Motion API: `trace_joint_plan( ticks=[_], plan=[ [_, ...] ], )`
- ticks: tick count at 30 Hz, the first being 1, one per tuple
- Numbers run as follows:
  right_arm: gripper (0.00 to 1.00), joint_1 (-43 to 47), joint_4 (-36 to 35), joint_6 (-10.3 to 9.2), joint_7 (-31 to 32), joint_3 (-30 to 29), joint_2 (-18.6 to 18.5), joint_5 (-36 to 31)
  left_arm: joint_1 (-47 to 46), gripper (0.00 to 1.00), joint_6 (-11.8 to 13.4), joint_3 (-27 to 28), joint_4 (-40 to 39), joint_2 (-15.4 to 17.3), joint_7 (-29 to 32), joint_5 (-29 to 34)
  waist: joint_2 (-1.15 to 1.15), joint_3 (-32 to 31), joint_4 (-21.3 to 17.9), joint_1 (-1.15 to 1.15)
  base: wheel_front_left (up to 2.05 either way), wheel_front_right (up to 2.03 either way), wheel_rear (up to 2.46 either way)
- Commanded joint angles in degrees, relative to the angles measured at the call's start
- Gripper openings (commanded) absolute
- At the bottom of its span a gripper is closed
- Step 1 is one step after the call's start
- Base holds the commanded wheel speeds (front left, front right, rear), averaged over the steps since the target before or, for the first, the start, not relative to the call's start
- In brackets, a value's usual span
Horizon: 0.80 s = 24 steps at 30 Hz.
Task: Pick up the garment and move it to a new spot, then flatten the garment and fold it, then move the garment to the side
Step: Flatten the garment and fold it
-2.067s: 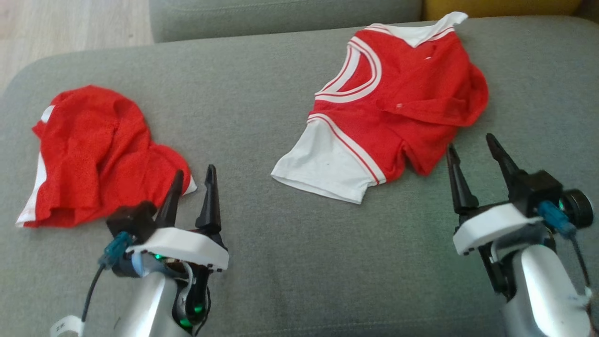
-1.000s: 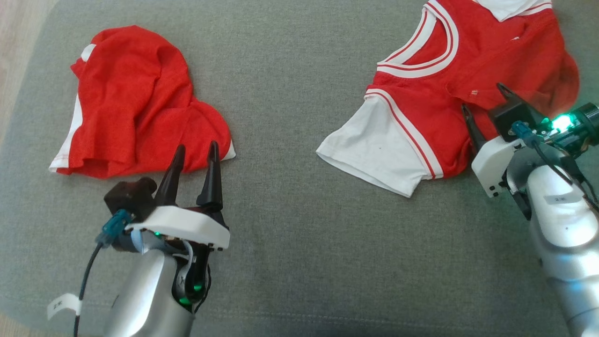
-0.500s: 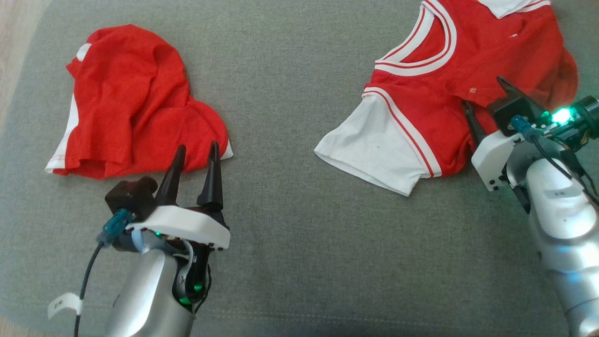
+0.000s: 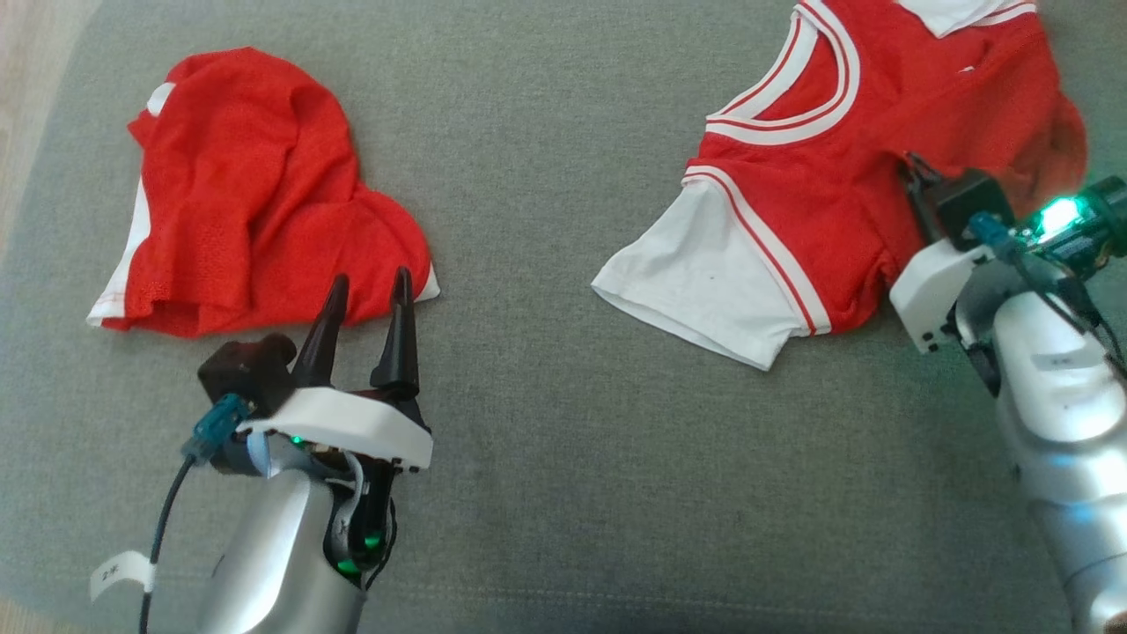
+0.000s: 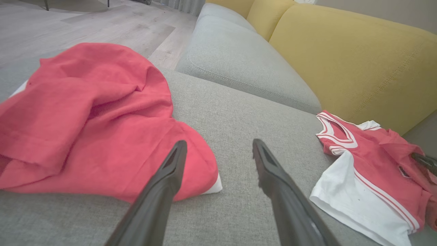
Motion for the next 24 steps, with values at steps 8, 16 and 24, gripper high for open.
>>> trace_joint_plan(
  ticks=[8, 16, 24],
  plan=[
    [0.00, 1.65, -6.02, 0.12, 0.15, -2.14, -1.62, 7.04, -0.61, 1.00, 0.43, 3.10, -1.78, 0.50, -0.45, 0.04, 0.00, -3.09, -3.37, 0.00, 0.00, 0.00, 0.00],
    [0.00, 9.31, -15.95, 0.12, 7.65, -4.99, -4.69, 18.36, 0.89, 1.00, 0.66, 4.00, -2.28, 0.50, -0.45, 0.18, 0.00, -5.70, -7.90, 0.00, 0.00, 0.00, 0.00],
    [0.00, 20.59, -29.44, 0.12, 19.60, -12.43, -5.98, 29.69, 1.74, 1.00, 0.87, 3.56, -2.58, 0.50, -0.45, 0.31, 0.00, -7.71, -11.76, 0.00, 0.00, 0.00, 0.00]
  ],
)
